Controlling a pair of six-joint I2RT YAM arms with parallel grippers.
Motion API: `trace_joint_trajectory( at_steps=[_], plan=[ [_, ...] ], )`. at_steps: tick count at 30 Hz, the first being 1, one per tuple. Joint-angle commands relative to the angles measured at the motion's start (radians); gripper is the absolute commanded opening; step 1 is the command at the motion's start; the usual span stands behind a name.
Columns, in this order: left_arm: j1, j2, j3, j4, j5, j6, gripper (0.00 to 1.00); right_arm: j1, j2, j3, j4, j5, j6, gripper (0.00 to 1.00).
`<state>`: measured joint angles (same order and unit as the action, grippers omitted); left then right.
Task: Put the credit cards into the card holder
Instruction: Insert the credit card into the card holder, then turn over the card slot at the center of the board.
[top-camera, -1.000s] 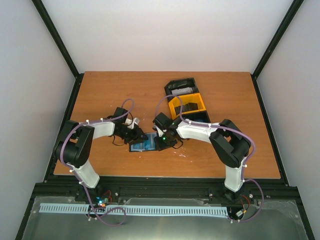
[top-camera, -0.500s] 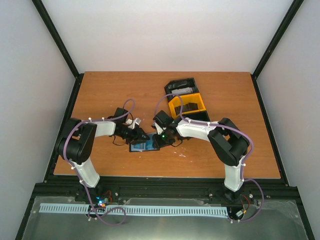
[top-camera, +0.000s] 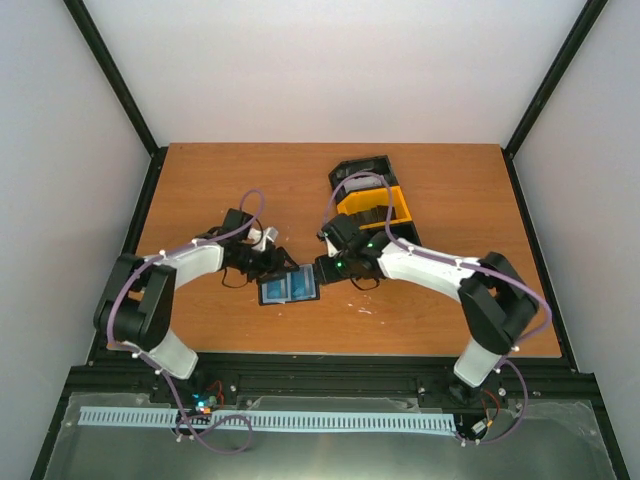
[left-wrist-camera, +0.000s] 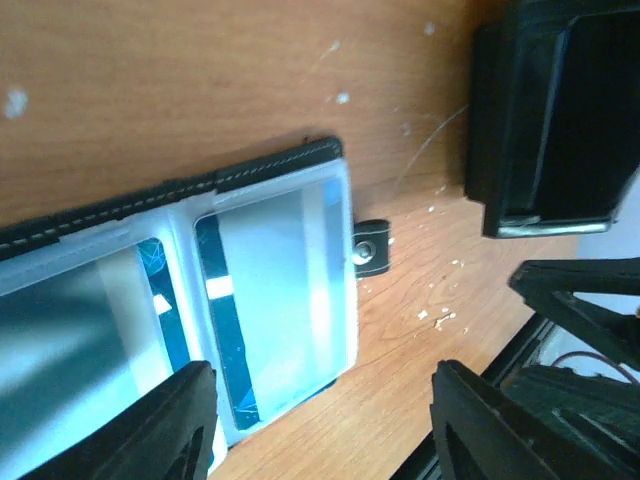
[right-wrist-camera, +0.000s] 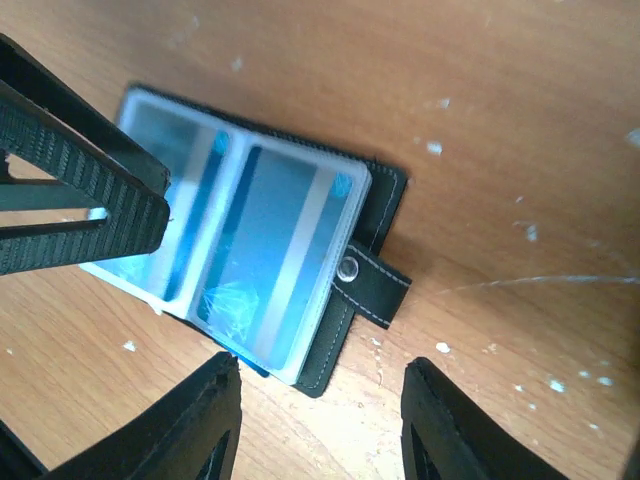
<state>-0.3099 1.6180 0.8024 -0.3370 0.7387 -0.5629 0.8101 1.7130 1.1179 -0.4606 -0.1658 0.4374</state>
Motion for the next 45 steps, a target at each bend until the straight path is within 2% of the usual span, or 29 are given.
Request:
trace_joint_trajectory(
  at_steps=[1, 4, 8, 11, 13, 15, 21, 29, 35, 45],
  plan=[
    [-0.003, -0.111, 0.046, -0.073, -0.145, -0.002, 0.65, -0.006, -0.099, -0.046, 0.064, 0.099, 0.015, 0.45],
    [0.001, -0.172, 0.021, -0.078, -0.255, -0.052, 0.72, -0.006, -0.118, -0.062, 0.075, 0.108, 0.007, 0.46],
    [0.01, -0.215, -0.042, -0.071, -0.327, -0.084, 0.73, -0.008, -0.094, -0.037, 0.051, 0.102, -0.01, 0.45],
    [0.012, -0.214, -0.09, -0.06, -0.327, -0.081, 0.63, -0.008, -0.082, -0.024, 0.044, 0.1, -0.018, 0.45],
    [0.012, -0.207, -0.112, -0.058, -0.338, -0.074, 0.43, -0.008, -0.077, -0.024, 0.041, 0.101, -0.019, 0.45],
    [0.012, -0.198, -0.129, -0.046, -0.335, -0.068, 0.37, -0.008, -0.074, -0.024, 0.04, 0.101, -0.02, 0.45],
    [0.012, -0.154, -0.146, -0.012, -0.305, -0.076, 0.37, -0.008, -0.063, -0.023, 0.037, 0.09, -0.028, 0.45],
    [0.013, -0.147, -0.138, -0.023, -0.311, -0.066, 0.39, -0.008, 0.004, 0.003, 0.031, -0.013, -0.064, 0.45],
    [0.012, -0.15, -0.141, 0.013, -0.235, -0.071, 0.3, -0.008, 0.043, 0.019, -0.003, -0.059, -0.071, 0.45],
    [0.012, -0.131, -0.149, 0.088, -0.082, -0.058, 0.32, -0.009, 0.031, -0.016, -0.016, -0.031, -0.053, 0.45]
  ],
)
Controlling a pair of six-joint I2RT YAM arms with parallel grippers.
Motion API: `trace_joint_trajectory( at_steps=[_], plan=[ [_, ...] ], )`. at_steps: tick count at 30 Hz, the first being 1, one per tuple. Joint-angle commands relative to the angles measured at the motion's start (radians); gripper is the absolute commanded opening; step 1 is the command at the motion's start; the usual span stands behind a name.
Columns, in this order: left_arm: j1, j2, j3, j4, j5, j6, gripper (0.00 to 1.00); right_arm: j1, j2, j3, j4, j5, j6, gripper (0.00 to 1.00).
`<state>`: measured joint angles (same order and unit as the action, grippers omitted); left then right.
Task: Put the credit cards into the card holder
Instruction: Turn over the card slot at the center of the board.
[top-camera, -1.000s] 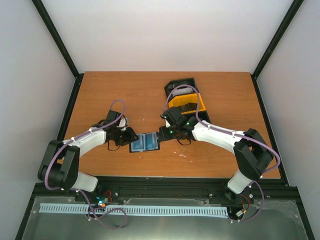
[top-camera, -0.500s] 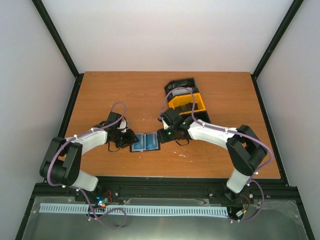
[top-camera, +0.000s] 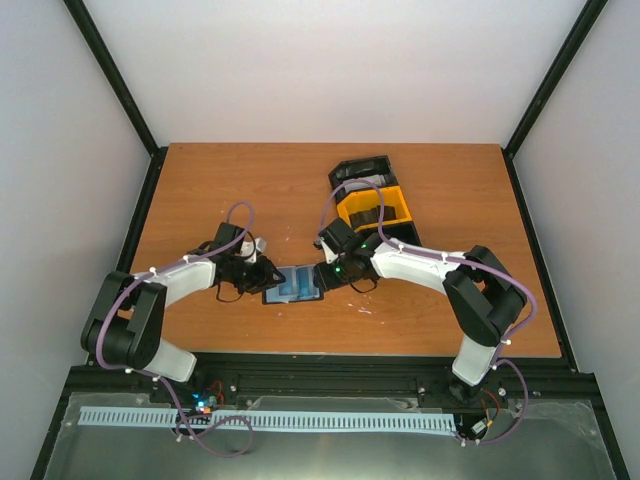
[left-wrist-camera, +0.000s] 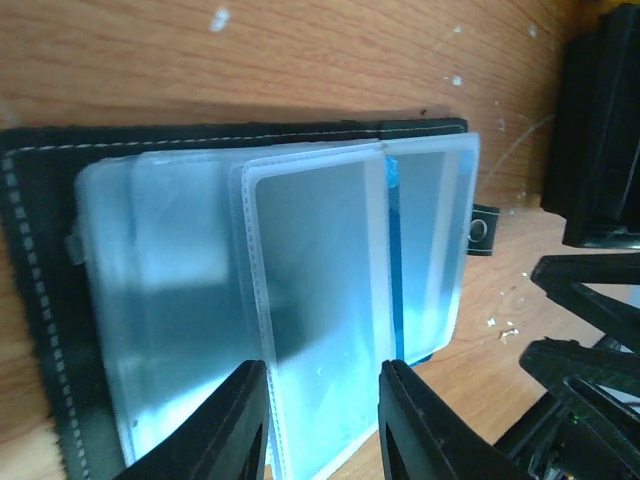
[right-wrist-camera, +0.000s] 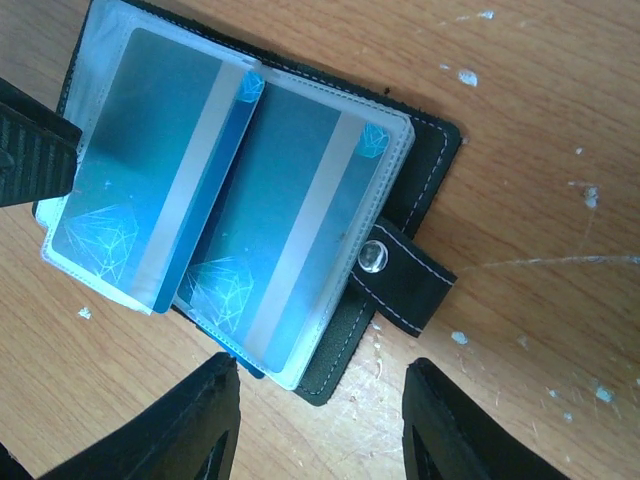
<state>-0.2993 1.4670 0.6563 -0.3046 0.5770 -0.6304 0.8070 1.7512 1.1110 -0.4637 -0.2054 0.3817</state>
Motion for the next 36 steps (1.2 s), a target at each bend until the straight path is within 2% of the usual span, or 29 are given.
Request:
trace_joint_trajectory(
  at_steps=[1, 11, 17, 28, 36],
  plan=[
    [0.002, 0.03, -0.005, 0.065, 0.09, 0.008, 0.33, -0.007, -0.011, -0.013, -0.014, 0.012, 0.006, 0.45],
    [0.001, 0.067, -0.009, 0.119, 0.155, -0.004, 0.37, -0.008, -0.035, -0.034, -0.004, 0.028, 0.015, 0.45],
    [0.007, 0.085, -0.012, 0.111, 0.141, -0.026, 0.4, 0.024, -0.016, 0.026, 0.0, -0.001, -0.014, 0.35],
    [0.028, 0.101, -0.027, 0.12, 0.148, -0.068, 0.41, 0.043, 0.159, 0.159, 0.01, -0.083, -0.018, 0.24],
    [0.032, 0.104, -0.057, 0.164, 0.159, -0.095, 0.41, 0.043, 0.234, 0.184, 0.01, -0.108, -0.005, 0.09]
  ],
)
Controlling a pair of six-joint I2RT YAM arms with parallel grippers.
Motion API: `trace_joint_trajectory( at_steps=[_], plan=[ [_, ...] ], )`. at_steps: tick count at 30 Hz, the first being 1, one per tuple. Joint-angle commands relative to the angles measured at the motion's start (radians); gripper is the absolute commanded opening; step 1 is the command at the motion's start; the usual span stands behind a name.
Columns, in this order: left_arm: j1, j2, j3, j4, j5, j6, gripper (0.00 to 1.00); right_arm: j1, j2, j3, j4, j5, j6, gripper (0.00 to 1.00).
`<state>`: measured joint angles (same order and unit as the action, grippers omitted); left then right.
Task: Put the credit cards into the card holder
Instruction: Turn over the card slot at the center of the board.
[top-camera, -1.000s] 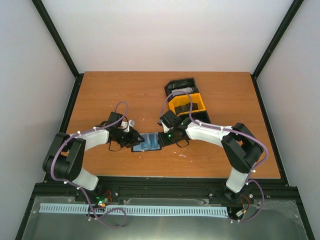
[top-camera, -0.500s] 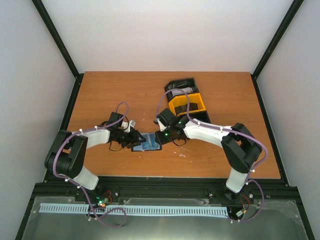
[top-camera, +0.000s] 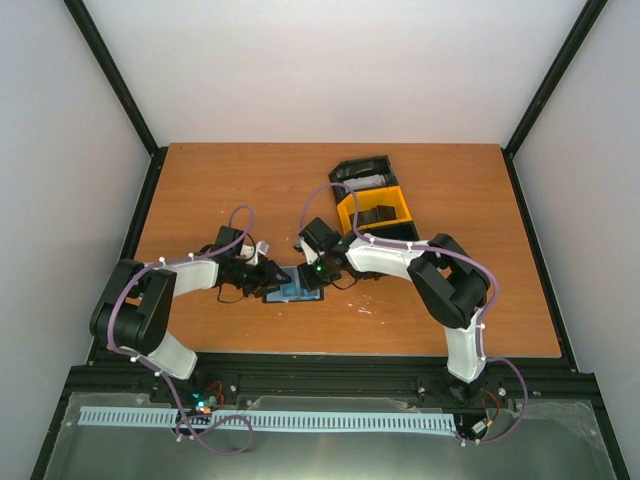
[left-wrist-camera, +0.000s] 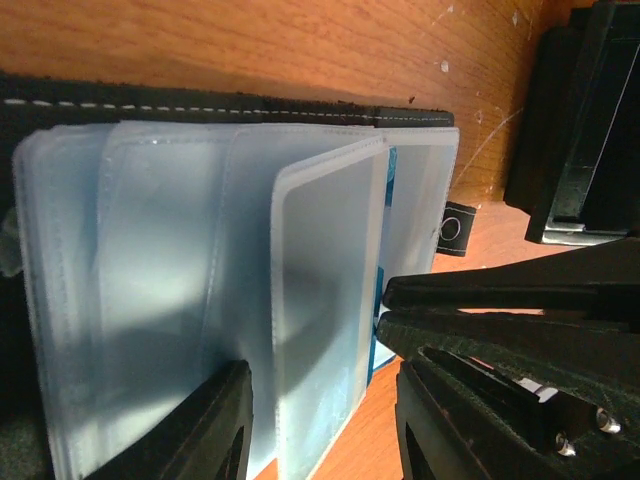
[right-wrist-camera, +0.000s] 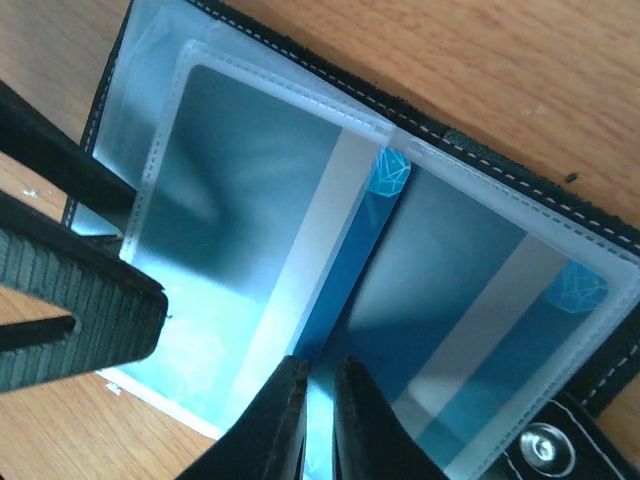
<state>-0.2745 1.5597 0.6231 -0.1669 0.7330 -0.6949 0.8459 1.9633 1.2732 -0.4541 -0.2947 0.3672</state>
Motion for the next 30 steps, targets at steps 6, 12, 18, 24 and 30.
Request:
trace_joint_trajectory(
  at_steps=[6, 12, 18, 24, 30],
  plan=[
    [0.009, 0.013, -0.028, 0.089, 0.062, -0.03, 0.37, 0.004, 0.05, 0.023, -0.002, -0.034, 0.014, 0.03],
    [0.009, 0.013, -0.013, 0.085, 0.082, 0.001, 0.31, 0.004, 0.057, 0.023, 0.006, -0.063, 0.007, 0.03],
    [0.009, 0.005, 0.017, 0.014, 0.0, 0.05, 0.21, 0.004, 0.051, 0.027, 0.02, -0.068, 0.01, 0.03],
    [0.009, -0.019, 0.061, -0.1, -0.08, 0.098, 0.12, 0.002, -0.002, 0.012, 0.026, 0.012, 0.037, 0.08],
    [0.009, -0.017, 0.078, -0.12, -0.082, 0.113, 0.1, -0.001, -0.096, -0.041, 0.052, 0.111, 0.075, 0.13]
  ],
)
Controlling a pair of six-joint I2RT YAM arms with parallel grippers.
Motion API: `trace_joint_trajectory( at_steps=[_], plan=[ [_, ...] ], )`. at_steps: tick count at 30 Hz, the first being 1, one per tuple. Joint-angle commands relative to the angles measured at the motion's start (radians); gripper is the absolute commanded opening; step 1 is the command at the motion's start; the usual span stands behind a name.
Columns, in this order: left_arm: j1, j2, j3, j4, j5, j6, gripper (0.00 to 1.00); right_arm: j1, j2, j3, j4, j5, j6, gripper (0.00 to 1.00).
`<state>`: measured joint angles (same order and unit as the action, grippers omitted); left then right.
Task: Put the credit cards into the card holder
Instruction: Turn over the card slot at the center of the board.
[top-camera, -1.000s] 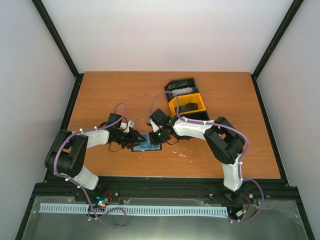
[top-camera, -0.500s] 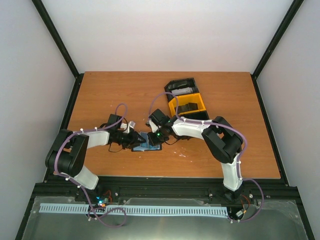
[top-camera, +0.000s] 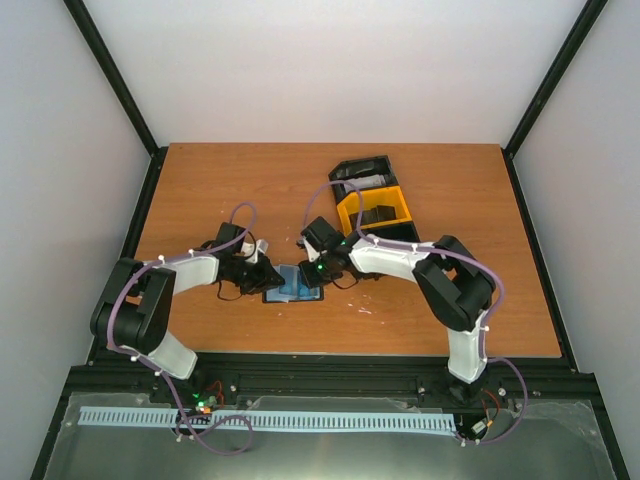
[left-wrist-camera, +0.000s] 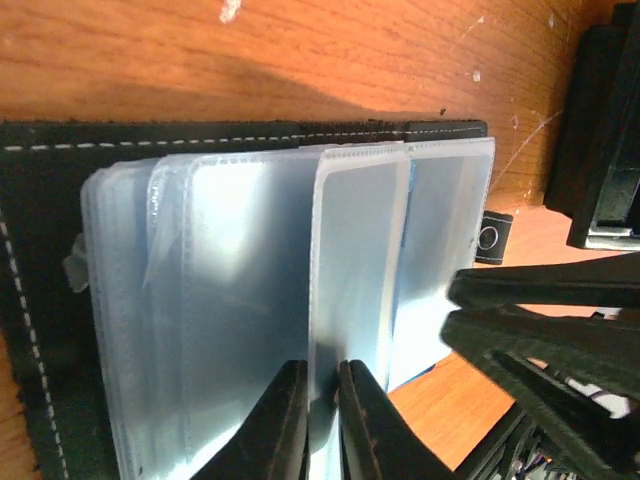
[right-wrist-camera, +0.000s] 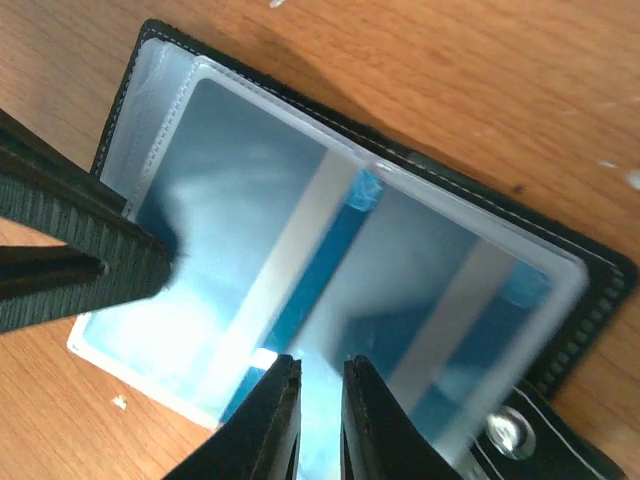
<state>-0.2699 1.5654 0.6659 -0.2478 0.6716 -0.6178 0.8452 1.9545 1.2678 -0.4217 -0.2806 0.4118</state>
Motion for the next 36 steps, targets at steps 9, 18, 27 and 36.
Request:
trace_joint_trajectory(
  at_steps=[9, 18, 27, 36],
  plan=[
    [0.005, -0.069, 0.032, -0.061, -0.071, 0.032, 0.0, -0.031, -0.211, -0.125, 0.062, 0.174, 0.073, 0.14],
    [0.002, -0.124, -0.043, -0.012, -0.073, 0.002, 0.01, -0.035, -0.197, -0.145, 0.089, 0.087, 0.073, 0.15],
    [-0.004, -0.095, -0.021, 0.031, 0.028, 0.032, 0.28, -0.035, -0.205, -0.166, 0.093, 0.081, 0.079, 0.15],
    [-0.005, -0.017, -0.026, 0.151, 0.174, -0.01, 0.34, -0.036, -0.227, -0.176, 0.091, 0.092, 0.079, 0.16]
  ],
)
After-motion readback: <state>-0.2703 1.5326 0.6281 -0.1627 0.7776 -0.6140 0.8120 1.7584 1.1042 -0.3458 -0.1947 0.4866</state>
